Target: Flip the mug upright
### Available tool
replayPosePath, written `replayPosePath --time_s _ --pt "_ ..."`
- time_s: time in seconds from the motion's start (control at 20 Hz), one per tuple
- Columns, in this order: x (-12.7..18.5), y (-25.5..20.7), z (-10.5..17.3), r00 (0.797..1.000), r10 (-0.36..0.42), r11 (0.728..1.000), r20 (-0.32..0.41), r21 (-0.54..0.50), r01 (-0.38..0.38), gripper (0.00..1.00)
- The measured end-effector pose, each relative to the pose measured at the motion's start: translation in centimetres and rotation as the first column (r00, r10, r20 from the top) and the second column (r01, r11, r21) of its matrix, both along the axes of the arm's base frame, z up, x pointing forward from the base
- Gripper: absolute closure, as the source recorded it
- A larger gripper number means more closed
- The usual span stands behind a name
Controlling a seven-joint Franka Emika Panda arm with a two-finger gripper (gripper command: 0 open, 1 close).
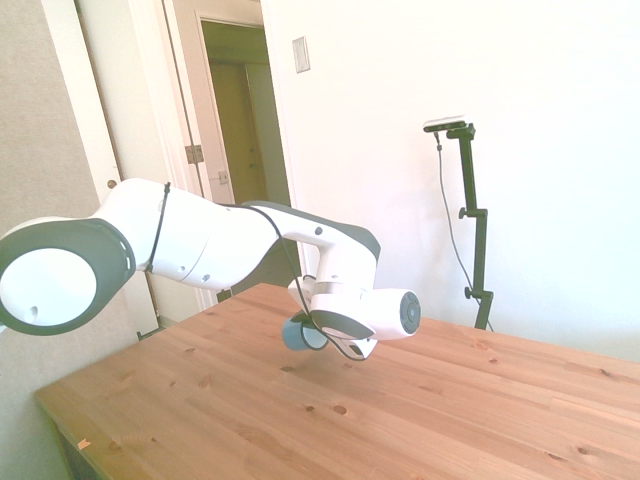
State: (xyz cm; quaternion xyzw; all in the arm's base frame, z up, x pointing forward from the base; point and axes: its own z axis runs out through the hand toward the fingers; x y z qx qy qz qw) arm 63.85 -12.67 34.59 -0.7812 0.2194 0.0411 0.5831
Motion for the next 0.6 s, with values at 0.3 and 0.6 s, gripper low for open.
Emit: replayPosePath --time_s 0.3,0.6 --pt "-0.9 -1.0 3.8 0.999 -0.019 0.999 0.048 -0.029 0.02 1.0" --pt "-2.6 -1.8 10.6 0.993 -0.077 0.979 0.088 -0.184 0.092 1.0"
